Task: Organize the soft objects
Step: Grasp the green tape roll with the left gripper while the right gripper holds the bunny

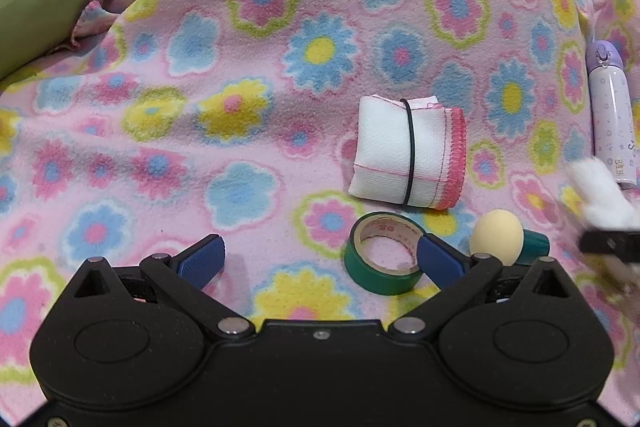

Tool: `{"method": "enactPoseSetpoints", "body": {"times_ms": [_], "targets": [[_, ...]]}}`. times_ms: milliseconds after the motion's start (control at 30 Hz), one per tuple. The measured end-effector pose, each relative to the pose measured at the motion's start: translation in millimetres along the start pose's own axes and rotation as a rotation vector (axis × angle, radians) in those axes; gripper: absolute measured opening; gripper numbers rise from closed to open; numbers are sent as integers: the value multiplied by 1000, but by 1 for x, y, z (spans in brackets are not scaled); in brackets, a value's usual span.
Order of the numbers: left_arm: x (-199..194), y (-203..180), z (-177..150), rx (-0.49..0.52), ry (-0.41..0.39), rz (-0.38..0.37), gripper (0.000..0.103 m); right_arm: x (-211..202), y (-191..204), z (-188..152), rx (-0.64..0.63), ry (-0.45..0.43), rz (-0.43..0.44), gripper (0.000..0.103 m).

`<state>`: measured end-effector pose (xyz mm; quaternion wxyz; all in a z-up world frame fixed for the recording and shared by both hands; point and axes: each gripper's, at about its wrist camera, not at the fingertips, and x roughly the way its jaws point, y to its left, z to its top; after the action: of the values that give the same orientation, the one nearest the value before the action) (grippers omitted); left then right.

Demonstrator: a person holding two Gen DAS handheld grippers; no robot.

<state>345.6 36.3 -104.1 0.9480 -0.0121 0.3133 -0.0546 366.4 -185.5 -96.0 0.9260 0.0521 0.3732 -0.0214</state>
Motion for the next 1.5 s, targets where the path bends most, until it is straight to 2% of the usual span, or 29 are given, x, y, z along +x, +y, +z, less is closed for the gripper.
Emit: {"method": "enactPoseSetpoints", "body": {"times_ms": [200,367,467,567,700,933,1033,1100,1200,1333,1500], "targets": [[-4,-12,-1,84,-21,-19,99,-4,-13,-24,-14,-52,-31,54],[3,-30,-2,200,30,-38,98,2,-13,-24,-17,-61,-20,57],[10,-39,-3,251,64,-54,89,1,-17,-24,2,-68,-4,57],[9,-36,-3,239,65,-102,80,0,-18,-25,14,-75,3,58],[13,-32,2,197,85,-119,79,0,-16,-25,6,-77,-2,58],[22,-39,10,187,106,-87,80,-1,-16,-26,9,-83,1,58],[23,-37,11,175,105,-99,76,-1,-17,-26,12,-84,4,58],[23,-34,12,159,98,-93,63,-1,-18,-26,18,-86,8,58],[19,-32,11,141,79,-79,49,-1,-18,-26,23,-88,9,58],[17,-32,11,138,74,-75,47,-2,-17,-26,30,-90,8,58],[16,-40,6,190,77,-26,48,-2,-17,-26,34,-91,4,58]]}}
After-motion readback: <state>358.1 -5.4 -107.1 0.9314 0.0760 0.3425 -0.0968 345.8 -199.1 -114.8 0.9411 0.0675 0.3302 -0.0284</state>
